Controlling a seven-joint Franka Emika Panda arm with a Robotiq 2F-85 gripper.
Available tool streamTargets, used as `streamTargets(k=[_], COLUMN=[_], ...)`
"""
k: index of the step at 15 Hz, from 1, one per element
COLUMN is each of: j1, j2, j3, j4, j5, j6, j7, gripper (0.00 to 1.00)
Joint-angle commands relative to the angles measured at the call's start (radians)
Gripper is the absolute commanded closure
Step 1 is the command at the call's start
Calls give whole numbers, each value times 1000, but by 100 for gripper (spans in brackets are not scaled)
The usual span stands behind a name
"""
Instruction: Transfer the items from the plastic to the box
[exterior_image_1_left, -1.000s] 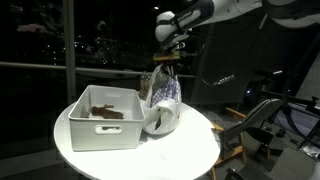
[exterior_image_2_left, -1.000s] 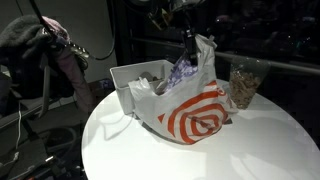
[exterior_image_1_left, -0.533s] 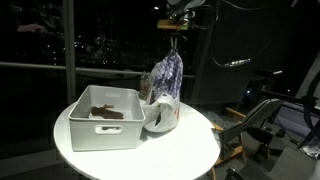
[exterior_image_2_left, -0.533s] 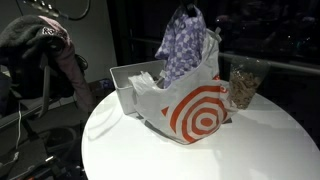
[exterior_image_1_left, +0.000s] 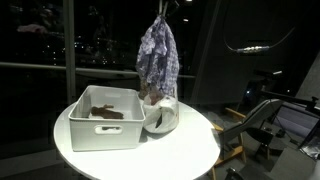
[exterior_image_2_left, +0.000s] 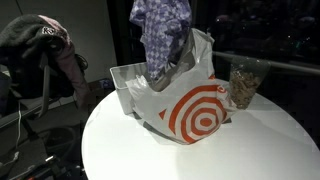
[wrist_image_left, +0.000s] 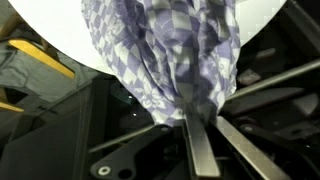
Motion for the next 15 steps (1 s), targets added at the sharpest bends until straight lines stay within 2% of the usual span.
streamTargets(k=[1, 5, 8, 12, 13, 14, 15], j1=[24, 33, 47, 76, 81, 81, 79], j2=[-14, 130, 269, 436, 463, 478, 486], j3=[99, 144, 114, 58, 44, 37, 33], j4=[21, 76, 97, 157, 164, 166, 168], j5=[-40, -79, -161, -174, -164, -143, -117], j6=[73, 167, 263, 318, 323, 322, 315], j7=[29, -12, -11, -58, -71, -101, -129], gripper=[98, 98, 98, 98, 68, 68, 60])
